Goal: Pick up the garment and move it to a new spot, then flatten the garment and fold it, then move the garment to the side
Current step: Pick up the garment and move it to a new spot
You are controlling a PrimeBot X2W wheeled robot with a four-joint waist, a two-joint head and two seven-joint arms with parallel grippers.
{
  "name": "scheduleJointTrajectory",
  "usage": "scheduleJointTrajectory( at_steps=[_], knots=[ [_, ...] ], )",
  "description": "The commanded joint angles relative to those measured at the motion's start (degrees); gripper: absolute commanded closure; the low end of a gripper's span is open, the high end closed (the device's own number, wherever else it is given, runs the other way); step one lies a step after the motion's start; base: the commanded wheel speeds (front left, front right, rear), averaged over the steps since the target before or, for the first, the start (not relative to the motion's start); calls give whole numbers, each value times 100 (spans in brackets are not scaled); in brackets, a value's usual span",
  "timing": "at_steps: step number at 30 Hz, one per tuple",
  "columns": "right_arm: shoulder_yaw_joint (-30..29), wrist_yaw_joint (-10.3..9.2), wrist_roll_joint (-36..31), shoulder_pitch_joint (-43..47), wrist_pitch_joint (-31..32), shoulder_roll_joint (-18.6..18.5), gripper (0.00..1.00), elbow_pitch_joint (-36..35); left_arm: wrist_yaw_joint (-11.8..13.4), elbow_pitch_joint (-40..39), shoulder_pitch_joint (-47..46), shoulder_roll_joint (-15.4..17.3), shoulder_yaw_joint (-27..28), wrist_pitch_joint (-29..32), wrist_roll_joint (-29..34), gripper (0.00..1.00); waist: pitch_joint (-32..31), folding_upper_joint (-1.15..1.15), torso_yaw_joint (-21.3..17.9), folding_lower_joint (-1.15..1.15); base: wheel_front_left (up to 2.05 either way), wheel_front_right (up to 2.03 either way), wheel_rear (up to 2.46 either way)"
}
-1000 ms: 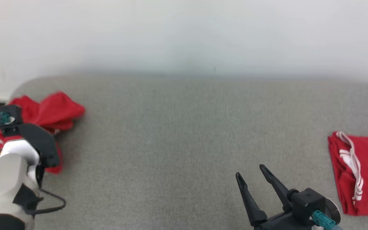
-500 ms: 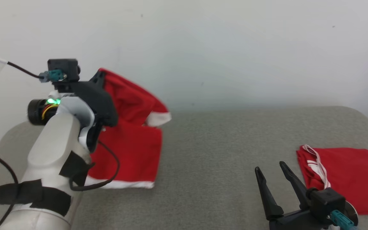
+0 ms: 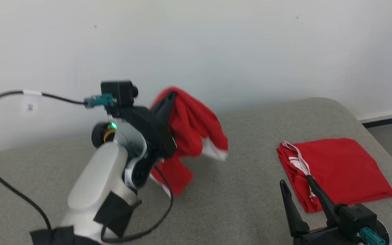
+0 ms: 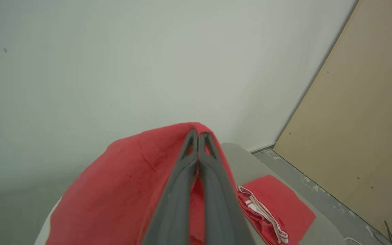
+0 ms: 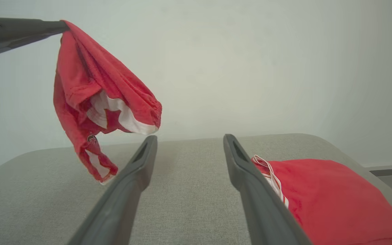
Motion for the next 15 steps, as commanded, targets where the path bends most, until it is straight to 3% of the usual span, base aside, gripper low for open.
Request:
scheduleJointTrajectory(
  at_steps=[1,8,9,10,15],
  knots=[
    [1,-11,51,7,-26,8,0,-29,68,-58,249,10,-35,42,-73,100,89,1,-119,1,0,0,0],
    [26,-11,89,0,-28,8,0,8,501,271,1135,159,-105,44,-73,100,224,1,-197,1,0,0,0],
    [38,-11,90,-6,-30,8,0,14,526,350,1225,193,-118,3,-44,64,235,1,-202,1,0,0,0],
    [51,-11,95,-10,-27,8,0,22,541,425,1311,220,-130,-76,-9,0,243,1,-204,1,0,0,0],
    [17,-11,97,28,-30,8,0,50,563,531,1735,378,-1,-712,26,0,217,1,-151,1,0,0,0]
  ],
)
